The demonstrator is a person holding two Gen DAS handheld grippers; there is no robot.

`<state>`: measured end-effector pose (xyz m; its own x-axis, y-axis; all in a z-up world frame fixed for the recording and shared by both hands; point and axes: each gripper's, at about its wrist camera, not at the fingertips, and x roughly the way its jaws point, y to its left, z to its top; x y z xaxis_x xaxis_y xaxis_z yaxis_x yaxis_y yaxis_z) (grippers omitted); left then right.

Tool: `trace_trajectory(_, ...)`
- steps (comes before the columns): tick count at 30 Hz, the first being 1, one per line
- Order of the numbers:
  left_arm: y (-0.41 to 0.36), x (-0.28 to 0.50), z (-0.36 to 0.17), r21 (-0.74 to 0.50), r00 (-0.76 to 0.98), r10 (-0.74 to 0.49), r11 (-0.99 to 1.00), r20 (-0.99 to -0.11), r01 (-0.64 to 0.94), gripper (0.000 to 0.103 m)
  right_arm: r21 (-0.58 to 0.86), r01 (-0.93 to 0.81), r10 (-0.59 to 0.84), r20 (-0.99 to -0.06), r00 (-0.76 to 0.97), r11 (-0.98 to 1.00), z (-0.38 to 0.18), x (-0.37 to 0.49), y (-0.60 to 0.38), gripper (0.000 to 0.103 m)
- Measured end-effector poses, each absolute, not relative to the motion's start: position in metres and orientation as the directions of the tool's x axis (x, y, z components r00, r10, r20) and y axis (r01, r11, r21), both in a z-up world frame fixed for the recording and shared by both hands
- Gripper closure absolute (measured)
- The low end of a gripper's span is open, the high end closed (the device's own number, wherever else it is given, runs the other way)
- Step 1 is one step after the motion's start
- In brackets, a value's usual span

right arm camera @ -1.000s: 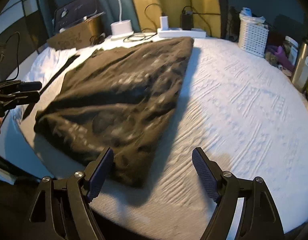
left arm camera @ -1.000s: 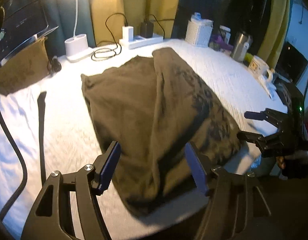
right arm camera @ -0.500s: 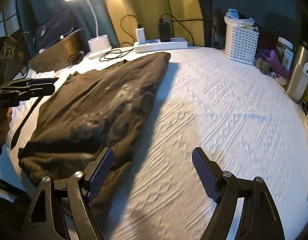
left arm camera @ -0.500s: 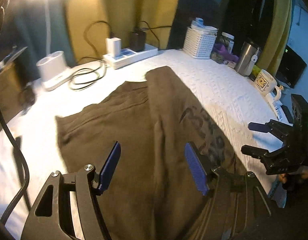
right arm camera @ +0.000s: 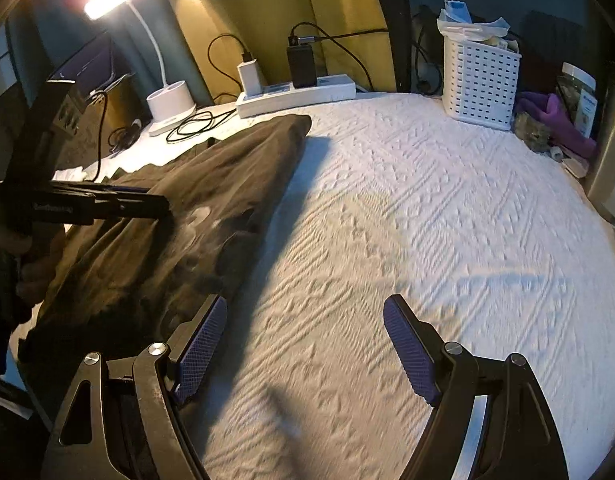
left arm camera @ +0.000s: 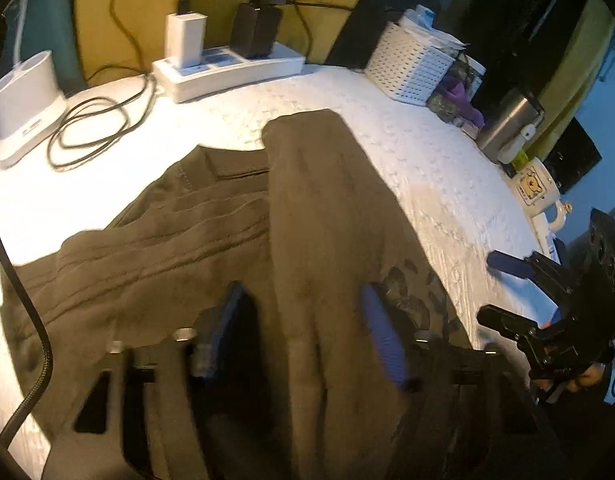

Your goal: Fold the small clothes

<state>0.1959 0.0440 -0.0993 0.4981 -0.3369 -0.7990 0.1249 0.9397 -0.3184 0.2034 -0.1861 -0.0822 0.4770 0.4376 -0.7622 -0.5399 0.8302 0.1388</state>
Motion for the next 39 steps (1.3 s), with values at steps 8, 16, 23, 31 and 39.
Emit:
trace_trajectory(8, 0.021, 0.187, -0.077, -0.231, 0.551, -0.318, 0.947, -0.772, 0.222, 0.091, 0.147, -0.539, 0.443, -0.76, 0.475, 0.829, -0.081, 0.216, -0.182, 0.021)
trace_trajectory(16, 0.035, 0.152, -0.027, -0.144, 0.675, -0.241, 0.97, -0.698, 0.198, 0.092, 0.137, -0.563, 0.459, -0.746, 0.483, 0.815, -0.072, 0.211, -0.166, 0.021)
trace_trajectory(23, 0.068, 0.131, -0.03, -0.151, 0.683, -0.186, 0.982, -0.706, 0.112, 0.092, 0.149, -0.625, 0.5, -0.748, 0.436, 0.767, -0.07, 0.197, -0.127, 0.021)
trace_trajectory(31, 0.111, 0.122, -0.064, -0.329, 0.644, -0.253, 0.944, -0.722, 0.003, 0.09, 0.135, -0.642, 0.48, -0.781, 0.4, 0.755, -0.076, 0.193, -0.097, 0.021)
trace_trajectory(39, 0.133, 0.091, -0.07, -0.402, 0.681, -0.263, 0.914, -0.684, -0.052, 0.054, 0.115, -0.628, 0.446, -0.801, 0.4, 0.769, -0.084, 0.192, -0.094, 0.021)
